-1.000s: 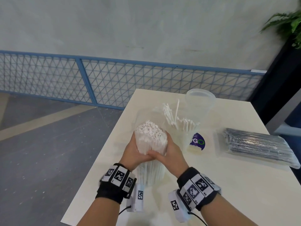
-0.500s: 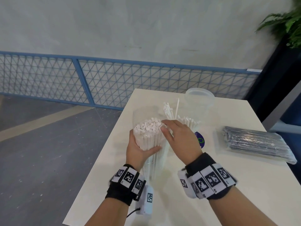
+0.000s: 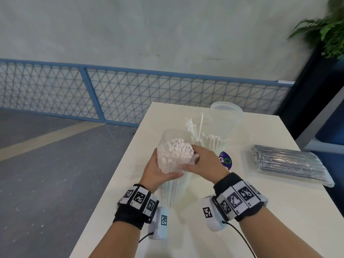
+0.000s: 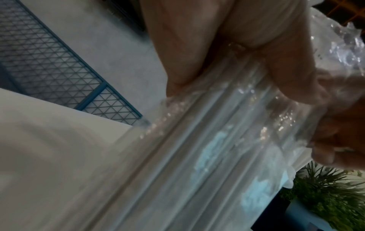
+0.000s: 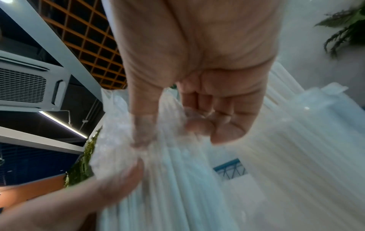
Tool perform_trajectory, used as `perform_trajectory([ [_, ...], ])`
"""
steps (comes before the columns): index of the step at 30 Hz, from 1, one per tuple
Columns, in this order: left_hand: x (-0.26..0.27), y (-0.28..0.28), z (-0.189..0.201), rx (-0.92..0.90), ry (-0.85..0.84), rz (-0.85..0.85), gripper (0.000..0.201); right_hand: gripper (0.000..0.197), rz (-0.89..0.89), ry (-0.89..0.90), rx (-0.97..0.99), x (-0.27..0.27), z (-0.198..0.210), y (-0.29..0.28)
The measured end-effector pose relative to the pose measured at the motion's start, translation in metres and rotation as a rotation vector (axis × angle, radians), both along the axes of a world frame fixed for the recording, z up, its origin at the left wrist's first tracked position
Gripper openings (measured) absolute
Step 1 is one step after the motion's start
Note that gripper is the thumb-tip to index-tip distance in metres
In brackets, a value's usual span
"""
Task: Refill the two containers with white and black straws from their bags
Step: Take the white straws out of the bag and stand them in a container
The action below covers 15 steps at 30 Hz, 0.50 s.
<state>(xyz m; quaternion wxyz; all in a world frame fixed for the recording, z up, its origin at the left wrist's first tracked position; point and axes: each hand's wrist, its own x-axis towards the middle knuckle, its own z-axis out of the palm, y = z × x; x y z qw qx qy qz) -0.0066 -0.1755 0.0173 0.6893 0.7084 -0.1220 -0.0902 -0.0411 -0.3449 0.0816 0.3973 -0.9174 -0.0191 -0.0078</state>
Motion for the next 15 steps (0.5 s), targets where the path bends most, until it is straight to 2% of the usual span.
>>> perform_trajectory([
  [3, 0.002, 0.000, 0.003, 0.024, 0.006, 0.002, 0.085, 0.062, -0.039, -0.055, 0.052, -0.001, -0.012, 0.003],
  [9, 0.008, -0.004, 0.001, 0.047, 0.002, 0.041, 0.087, 0.058, -0.167, -0.182, 0.259, -0.005, -0.026, 0.015],
  [15, 0.010, -0.007, 0.002, 0.106, 0.008, 0.035, 0.087, 0.051, -0.363, -0.238, 0.245, -0.004, -0.023, 0.016],
])
